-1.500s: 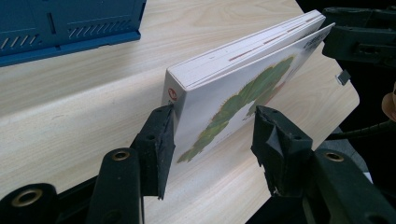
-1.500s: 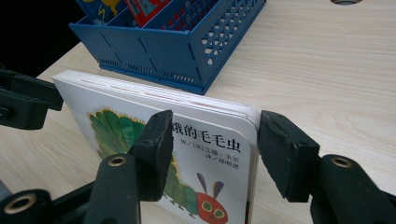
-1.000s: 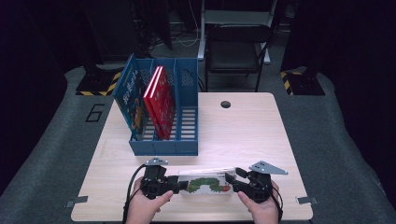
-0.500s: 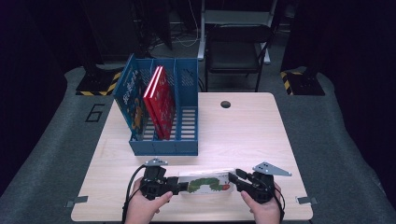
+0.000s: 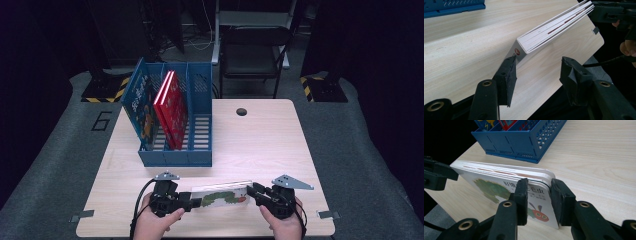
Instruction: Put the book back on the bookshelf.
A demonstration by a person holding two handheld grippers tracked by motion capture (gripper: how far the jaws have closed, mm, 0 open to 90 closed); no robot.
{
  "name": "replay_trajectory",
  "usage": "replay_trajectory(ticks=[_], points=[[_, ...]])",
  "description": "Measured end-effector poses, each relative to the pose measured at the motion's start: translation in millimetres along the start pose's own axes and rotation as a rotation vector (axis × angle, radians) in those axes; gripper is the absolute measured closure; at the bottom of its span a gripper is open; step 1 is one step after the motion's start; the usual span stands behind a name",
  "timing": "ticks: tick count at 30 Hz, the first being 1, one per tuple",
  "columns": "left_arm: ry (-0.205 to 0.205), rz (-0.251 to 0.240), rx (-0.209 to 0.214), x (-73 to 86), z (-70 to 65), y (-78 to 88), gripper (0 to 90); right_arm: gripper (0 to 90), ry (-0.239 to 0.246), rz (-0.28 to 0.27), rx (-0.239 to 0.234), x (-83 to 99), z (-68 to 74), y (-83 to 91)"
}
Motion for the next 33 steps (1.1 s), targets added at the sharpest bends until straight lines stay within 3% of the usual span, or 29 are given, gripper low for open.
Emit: replay_trajectory(ticks=[7, 8, 11, 12, 14, 20, 24, 33], points=[[-0.005, 0.006, 0.008, 1.0, -0.1, 0.6, 47.1, 65.7, -0.005, -0.002, -0.006, 1.1, 0.4, 1.0], [-0.006, 0.028, 0.014, 1.6, 0.7, 0.5, 47.3, 65.7, -0.006, -0.003, -0.010, 1.3, -0.2, 1.0], [-0.009, 0.044, -0.012, 3.1, 2.4, -1.8, 47.5, 65.7, -0.009, -0.003, -0.010, 1.2, -0.2, 0.9], [-0.034, 0.057, -0.050, 3.8, 4.3, -3.8, 46.9, 65.7, -0.008, -0.004, -0.010, 1.1, -0.4, 0.5], [-0.049, 0.057, -0.075, 3.4, 6.4, -6.7, 43.6, 65.7, -0.006, -0.006, -0.010, 1.1, -0.6, 0.3], [-0.079, 0.075, -0.068, -1.7, 8.5, -14.7, 39.9, 65.7, -0.006, -0.012, -0.011, 1.3, -0.7, 0.0], [-0.127, 0.075, -0.056, -7.9, 4.8, -19.1, 40.3, 65.7, -0.006, -0.013, -0.010, 1.2, -0.8, -0.4], [-0.175, 0.089, -0.078, -18.6, 1.2, -26.8, 42.4, 65.7, 0.000, -0.015, -0.010, 0.3, -2.1, -1.8]])
Point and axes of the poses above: each handheld gripper's, and its own axes: y roughly backward along the jaws, x roughly out of its underside, z roughly to its left, the point moved 2 cm from there along -y, roughly forward along the jaws, and after that the axes turned 1 degree about -y, right-handed, at the moved point
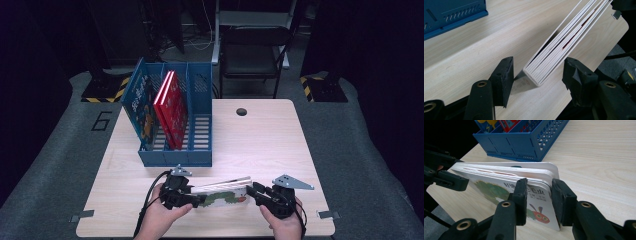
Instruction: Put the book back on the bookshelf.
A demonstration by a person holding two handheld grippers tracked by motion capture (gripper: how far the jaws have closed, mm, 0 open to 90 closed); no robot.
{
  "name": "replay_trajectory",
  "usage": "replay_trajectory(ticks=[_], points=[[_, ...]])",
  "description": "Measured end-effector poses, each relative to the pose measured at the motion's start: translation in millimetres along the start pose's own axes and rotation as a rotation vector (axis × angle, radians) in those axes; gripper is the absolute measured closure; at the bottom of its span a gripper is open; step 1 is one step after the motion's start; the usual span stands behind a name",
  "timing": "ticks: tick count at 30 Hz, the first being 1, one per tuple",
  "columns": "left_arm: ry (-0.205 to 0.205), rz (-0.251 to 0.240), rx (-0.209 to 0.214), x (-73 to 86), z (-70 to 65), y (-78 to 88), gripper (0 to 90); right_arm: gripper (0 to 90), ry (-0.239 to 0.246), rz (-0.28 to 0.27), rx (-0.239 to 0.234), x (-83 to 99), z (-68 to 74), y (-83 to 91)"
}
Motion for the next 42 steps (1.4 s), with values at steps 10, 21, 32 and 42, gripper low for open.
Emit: replay_trajectory(ticks=[10, 21, 32, 42], points=[[-0.037, 0.045, -0.001, -7.7, -2.3, -10.1, 43.7, 65.7, -0.002, -0.002, 0.000, -1.3, -1.0, -1.9], [-0.071, 0.072, -0.003, -11.4, -3.7, -13.2, 45.6, 64.4, -0.003, -0.003, -0.002, -3.7, -2.7, -5.2], [-0.090, 0.065, -0.040, -12.6, -1.3, -13.8, 52.9, 62.7, -0.003, -0.013, -0.011, -16.6, -9.5, -22.3], [-0.089, 0.074, -0.034, -11.0, 0.8, -10.7, 62.1, 62.7, -0.018, -0.010, -0.029, -30.3, -15.1, -41.9]])
Point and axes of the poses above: each handheld gripper's, and its own axes: y roughly backward along the jaws, x roughly out of its underside, z roughly to its left, the point moved 2 cm from there along -y, roughly forward along the jaws, and after that the axes turned 1 degree about -y, right-handed, at the moved point
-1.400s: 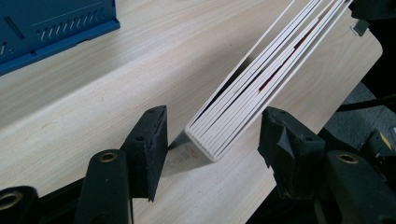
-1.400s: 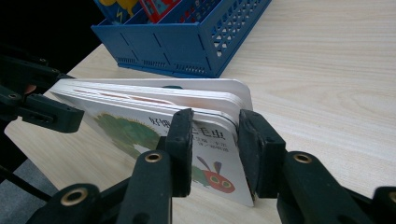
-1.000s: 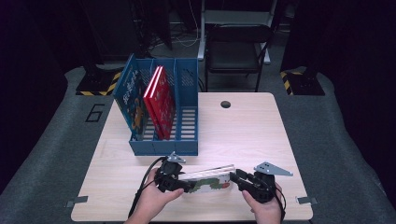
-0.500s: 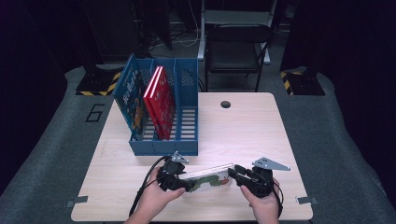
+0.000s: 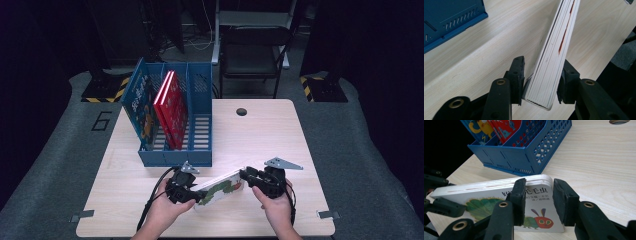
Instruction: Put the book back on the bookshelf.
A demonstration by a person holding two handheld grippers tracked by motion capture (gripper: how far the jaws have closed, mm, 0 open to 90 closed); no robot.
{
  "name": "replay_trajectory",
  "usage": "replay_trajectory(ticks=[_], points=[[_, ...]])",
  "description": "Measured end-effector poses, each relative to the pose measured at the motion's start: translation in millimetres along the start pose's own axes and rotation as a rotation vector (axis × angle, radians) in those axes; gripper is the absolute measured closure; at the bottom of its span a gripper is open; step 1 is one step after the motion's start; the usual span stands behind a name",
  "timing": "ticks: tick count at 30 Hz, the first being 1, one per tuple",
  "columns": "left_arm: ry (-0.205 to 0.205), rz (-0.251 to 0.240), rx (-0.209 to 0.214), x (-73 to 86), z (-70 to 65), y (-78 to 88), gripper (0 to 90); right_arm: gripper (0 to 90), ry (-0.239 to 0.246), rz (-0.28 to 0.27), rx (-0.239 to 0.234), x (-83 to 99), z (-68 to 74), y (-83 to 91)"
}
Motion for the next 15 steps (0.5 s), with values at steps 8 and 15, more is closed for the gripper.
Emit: replay_trajectory(ticks=[8, 15], points=[[-0.017, 0.012, 0.031, -0.5, -6.5, -2.5, 72.7, 63.9, 0.015, 0.023, -0.016, -1.3, 3.0, -13.0], [-0.043, 0.015, 0.025, -0.9, -10.0, -2.0, 74.4, 63.7, 0.038, 0.032, 0.003, -0.5, 4.2, -18.1]])
Point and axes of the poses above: each handheld gripper's, and its own axes: y roughly backward along the jaws, x roughly out of its underside, z roughly to its left, the point moved 2 cm from there along -y, roughly forward along the jaws, and after that the axes turned 1 degree about -y, right-handed, at the moved point
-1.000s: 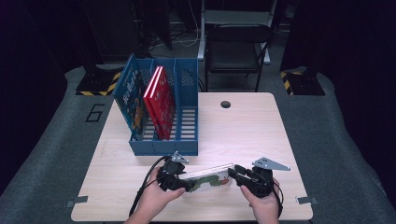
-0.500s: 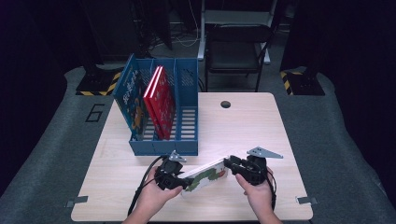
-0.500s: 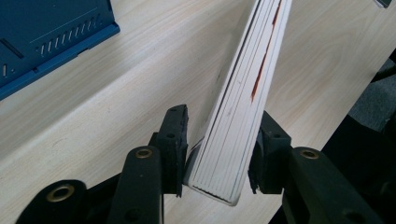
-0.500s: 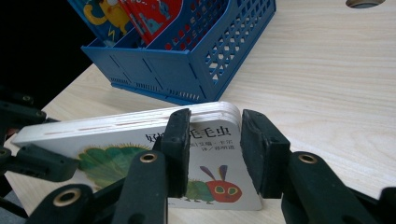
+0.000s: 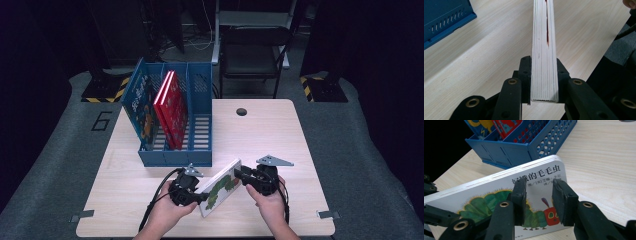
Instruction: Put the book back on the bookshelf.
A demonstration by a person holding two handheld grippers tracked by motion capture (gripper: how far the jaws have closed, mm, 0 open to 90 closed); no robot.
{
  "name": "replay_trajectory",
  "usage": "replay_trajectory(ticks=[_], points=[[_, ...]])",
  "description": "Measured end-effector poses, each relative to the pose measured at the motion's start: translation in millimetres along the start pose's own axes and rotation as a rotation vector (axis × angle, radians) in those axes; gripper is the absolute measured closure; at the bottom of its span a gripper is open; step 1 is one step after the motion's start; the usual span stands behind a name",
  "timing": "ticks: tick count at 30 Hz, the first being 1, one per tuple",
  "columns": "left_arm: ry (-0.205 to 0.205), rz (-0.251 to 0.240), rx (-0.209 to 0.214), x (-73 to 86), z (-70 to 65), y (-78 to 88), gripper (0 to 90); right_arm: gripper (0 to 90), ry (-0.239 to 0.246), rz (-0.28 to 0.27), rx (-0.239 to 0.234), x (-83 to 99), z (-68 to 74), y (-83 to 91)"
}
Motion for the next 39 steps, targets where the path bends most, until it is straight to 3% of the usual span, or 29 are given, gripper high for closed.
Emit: replay_trajectory(ticks=[12, 17, 20, 28, 39], points=[[-0.034, 0.008, -0.081, 3.5, 4.0, 10.7, 74.8, 63.1, -0.013, 0.018, 0.007, 10.2, -5.0, 0.6], [-0.009, -0.001, -0.079, 7.5, 6.6, 11.1, 74.7, 62.9, -0.015, 0.016, 0.001, 12.5, -4.6, 3.8], [-0.028, 0.009, -0.076, 6.3, 7.2, 11.2, 74.3, 62.7, -0.021, 0.015, -0.002, 14.3, -5.1, 6.6], [-0.027, 0.039, -0.080, 3.6, 5.5, 7.3, 73.1, 62.5, -0.035, 0.004, -0.006, 17.0, -7.0, 9.5], [-0.034, 0.035, -0.075, -12.4, -0.1, 3.2, 69.5, 62.3, -0.044, -0.001, -0.003, 18.1, -9.5, 11.8]])
Point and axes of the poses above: each handheld gripper's, and its own axes: y roughly backward along the jaws, x roughly out of its underside, z roughly to its left, the point moved 2 cm from there along -y, roughly forward along the jaws, and after that the axes turned 1 degree about -y, right-handed, at the moved point
